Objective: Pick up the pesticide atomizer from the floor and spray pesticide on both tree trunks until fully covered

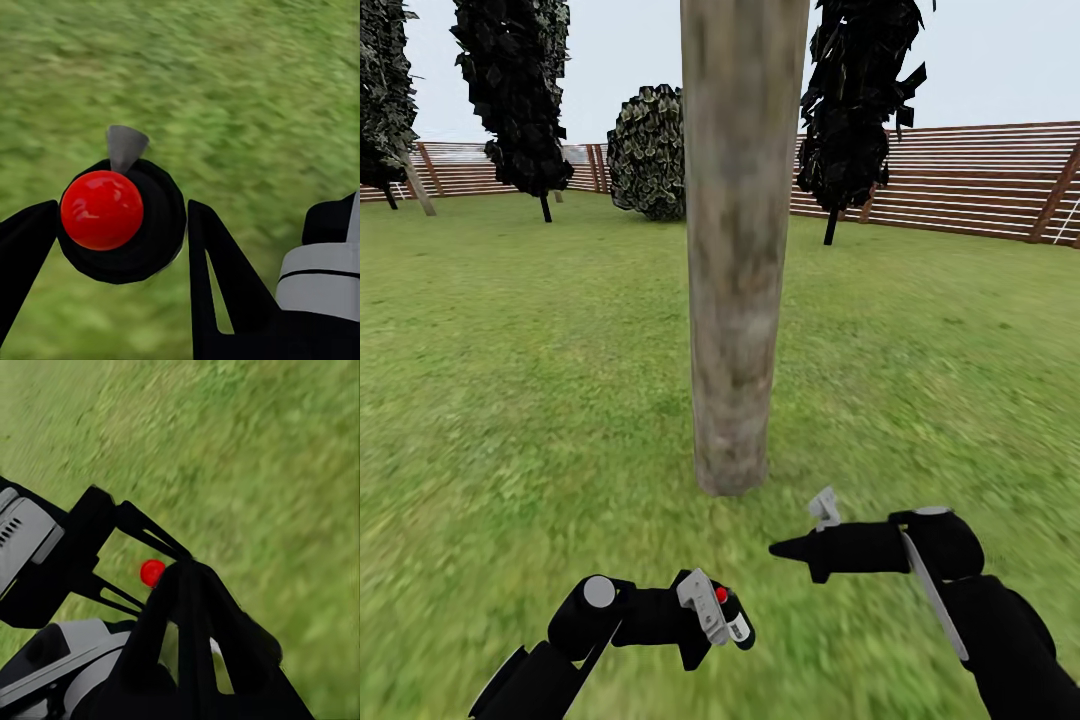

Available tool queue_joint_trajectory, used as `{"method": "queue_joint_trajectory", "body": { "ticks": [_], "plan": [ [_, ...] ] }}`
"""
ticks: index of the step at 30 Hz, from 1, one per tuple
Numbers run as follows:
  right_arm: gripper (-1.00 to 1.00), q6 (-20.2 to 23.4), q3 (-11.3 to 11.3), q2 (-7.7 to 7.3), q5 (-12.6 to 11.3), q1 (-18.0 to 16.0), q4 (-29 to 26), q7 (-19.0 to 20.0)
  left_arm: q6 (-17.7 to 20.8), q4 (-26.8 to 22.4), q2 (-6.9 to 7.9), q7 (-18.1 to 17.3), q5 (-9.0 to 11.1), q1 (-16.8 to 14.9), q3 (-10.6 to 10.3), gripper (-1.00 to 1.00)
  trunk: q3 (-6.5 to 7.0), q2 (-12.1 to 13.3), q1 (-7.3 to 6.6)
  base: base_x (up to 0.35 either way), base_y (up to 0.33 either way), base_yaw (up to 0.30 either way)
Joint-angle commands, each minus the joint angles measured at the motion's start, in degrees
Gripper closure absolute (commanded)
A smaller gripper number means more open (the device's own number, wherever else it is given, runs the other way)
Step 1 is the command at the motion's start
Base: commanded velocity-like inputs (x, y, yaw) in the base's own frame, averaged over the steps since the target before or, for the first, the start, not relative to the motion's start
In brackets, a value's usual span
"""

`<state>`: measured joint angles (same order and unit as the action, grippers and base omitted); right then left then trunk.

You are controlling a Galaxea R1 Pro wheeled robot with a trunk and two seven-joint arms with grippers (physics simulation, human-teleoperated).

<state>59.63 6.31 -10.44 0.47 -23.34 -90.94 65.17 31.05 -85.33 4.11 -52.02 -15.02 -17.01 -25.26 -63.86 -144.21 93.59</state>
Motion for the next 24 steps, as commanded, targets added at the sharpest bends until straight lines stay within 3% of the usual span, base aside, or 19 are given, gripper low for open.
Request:
{"method": "queue_joint_trajectory", "body": {
  "ticks": [1,12,24],
  "plan": [
    [1.0,0.4,0.6,-0.03,0.0,0.0,0.0,0.2,0.3,-0.1,0.02,-0.2,-0.3,0.0,0.0,1.0,-0.05,0.0,-0.01,0.0,0.0,0.0],
    [1.0,0.4,3.3,0.11,-0.3,0.0,-0.1,0.1,0.2,-0.1,0.02,-0.2,-0.3,0.0,0.0,1.0,-0.05,0.0,-0.01,0.0,0.0,0.0],
    [1.0,0.4,3.9,0.04,-0.8,0.1,-0.3,0.3,0.2,0.0,0.02,-0.1,-0.3,0.0,0.0,1.0,-0.05,0.0,-0.01,0.0,0.0,0.0]
  ]
}}
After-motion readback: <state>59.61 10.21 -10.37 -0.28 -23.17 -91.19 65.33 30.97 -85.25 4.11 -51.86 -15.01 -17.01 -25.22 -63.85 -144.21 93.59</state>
